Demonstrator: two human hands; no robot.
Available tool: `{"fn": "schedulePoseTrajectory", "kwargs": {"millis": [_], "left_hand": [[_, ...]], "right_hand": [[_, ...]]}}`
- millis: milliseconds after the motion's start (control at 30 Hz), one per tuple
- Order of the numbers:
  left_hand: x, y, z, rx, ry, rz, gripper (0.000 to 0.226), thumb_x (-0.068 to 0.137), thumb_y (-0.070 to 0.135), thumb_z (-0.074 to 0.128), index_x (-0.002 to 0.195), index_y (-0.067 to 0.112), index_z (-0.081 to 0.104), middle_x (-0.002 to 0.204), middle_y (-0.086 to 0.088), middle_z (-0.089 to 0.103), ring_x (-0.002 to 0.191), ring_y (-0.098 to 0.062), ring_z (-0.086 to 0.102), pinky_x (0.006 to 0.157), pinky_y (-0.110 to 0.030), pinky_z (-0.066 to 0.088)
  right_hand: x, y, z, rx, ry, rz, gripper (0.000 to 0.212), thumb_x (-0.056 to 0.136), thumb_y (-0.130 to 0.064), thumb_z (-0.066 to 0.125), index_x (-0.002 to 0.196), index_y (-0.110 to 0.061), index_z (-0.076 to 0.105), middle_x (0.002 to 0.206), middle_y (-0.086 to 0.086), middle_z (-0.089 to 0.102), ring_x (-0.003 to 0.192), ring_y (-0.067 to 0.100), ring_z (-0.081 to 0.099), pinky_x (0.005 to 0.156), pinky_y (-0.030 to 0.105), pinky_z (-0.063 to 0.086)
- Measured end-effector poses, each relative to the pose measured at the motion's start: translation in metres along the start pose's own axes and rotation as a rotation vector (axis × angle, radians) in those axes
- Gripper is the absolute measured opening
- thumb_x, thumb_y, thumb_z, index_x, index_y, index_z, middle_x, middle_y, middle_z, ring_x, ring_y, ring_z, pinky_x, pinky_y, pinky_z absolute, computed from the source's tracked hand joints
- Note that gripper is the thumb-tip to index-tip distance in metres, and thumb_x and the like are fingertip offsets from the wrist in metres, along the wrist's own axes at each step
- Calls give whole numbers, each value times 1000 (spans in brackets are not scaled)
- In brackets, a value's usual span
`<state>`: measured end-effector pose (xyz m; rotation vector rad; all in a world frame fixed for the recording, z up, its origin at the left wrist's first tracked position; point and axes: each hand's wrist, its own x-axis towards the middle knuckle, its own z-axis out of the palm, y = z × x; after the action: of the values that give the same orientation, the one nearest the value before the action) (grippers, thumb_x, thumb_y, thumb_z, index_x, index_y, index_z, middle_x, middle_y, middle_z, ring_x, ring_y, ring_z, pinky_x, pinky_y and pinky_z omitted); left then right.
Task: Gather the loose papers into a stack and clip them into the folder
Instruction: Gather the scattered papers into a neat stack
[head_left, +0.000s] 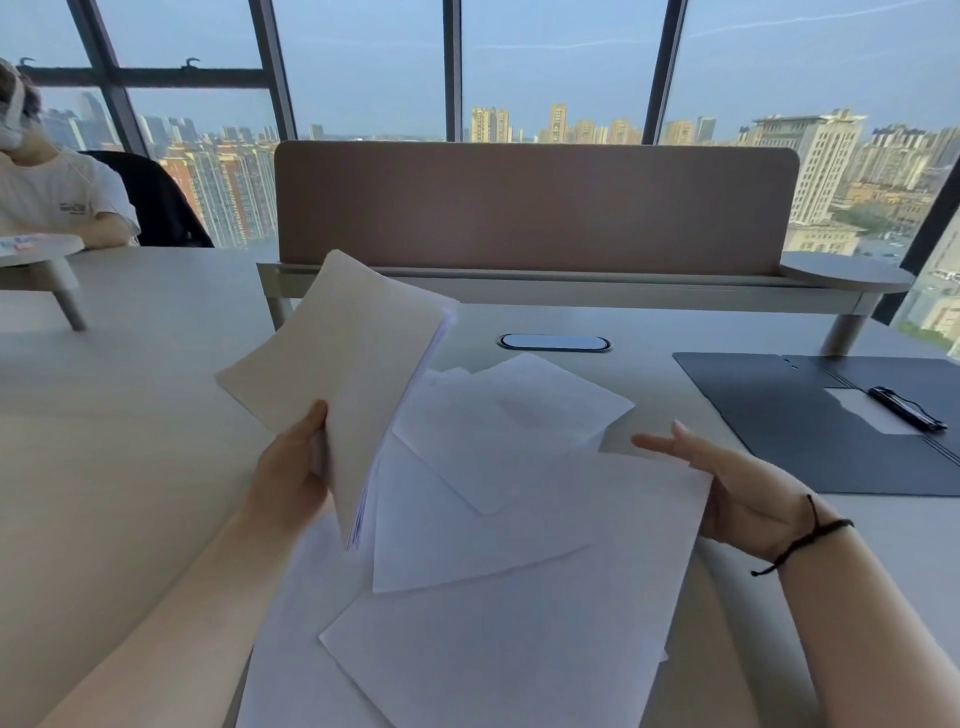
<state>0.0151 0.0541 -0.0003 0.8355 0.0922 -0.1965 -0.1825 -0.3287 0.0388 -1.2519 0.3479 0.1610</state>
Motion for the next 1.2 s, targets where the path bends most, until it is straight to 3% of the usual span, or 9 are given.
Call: {"fn": "schedulePoseTrajectory", "kwargs": {"millis": [200, 300, 400, 533, 700, 800, 933, 1000, 1200], "left_hand": [[-2, 1, 3, 2, 39, -20, 16, 97, 23, 62, 108, 16, 72, 110, 3, 77, 93, -13, 68, 111, -43, 42], [-5, -2, 7, 55, -10, -23, 20, 99, 22, 59, 93, 15, 77, 83, 5, 77, 69, -10, 70, 109, -43, 43], [-9, 0, 6, 55, -20, -17, 21, 95, 23, 65, 108, 12, 77, 121, -4, 74, 111, -21, 68, 112, -45, 40], [-13, 1, 9, 22, -16, -26, 18, 96, 21, 64, 110, 12, 69, 110, 0, 78, 101, -14, 70, 111, -45, 42], [-13, -6, 18, 103, -58, -29, 17, 97, 20, 61, 110, 12, 69, 89, 5, 79, 91, -11, 72, 112, -51, 41], [-17, -15, 25, 219, -84, -42, 34, 93, 21, 68, 124, 8, 66, 104, -4, 79, 101, -21, 73, 106, -50, 47], [-25, -26, 35, 284, -137, -82, 41, 91, 18, 65, 131, 8, 62, 119, -10, 75, 100, -22, 75, 72, -30, 62], [-27, -26, 36, 278, -158, -106, 42, 90, 18, 65, 131, 8, 62, 116, -11, 75, 92, -21, 77, 66, -30, 62], [-24, -13, 33, 239, -161, -90, 33, 95, 26, 60, 121, 8, 69, 114, -10, 76, 94, -24, 76, 73, -35, 63]], "right_hand": [[-6, 3, 13, -307, -6, 62, 58, 78, 23, 66, 127, -6, 53, 100, 23, 69, 76, 35, 73, 60, 41, 64], [26, 10, 27, -178, 345, -57, 54, 81, 16, 69, 126, -4, 48, 100, 23, 66, 76, 33, 71, 66, 43, 64], [44, 12, 48, -71, 554, -178, 60, 79, -3, 80, 130, -8, 49, 113, 22, 67, 97, 35, 70, 89, 54, 58], [35, 12, 64, -49, 380, -91, 24, 93, 1, 60, 117, 4, 65, 109, 26, 73, 85, 36, 71, 82, 48, 57], [48, 13, 72, -98, 400, -14, 27, 94, 9, 46, 115, 13, 63, 111, 33, 70, 95, 47, 69, 88, 52, 54], [63, 7, 82, -112, 480, -62, 35, 101, -12, 51, 128, 10, 58, 93, 19, 64, 82, 33, 61, 76, 40, 47], [78, -7, 99, -289, 452, -13, 76, 93, -56, 57, 148, -5, 40, 130, 10, 56, 119, 31, 53, 95, 41, 42], [83, -7, 103, -428, 406, 4, 84, 88, -52, 67, 148, -1, 37, 103, 4, 59, 100, 28, 56, 81, 36, 46], [87, 1, 92, -456, 314, -17, 12, 85, -5, 71, 89, -6, 60, 76, 9, 66, 76, 30, 67, 72, 38, 57]]}}
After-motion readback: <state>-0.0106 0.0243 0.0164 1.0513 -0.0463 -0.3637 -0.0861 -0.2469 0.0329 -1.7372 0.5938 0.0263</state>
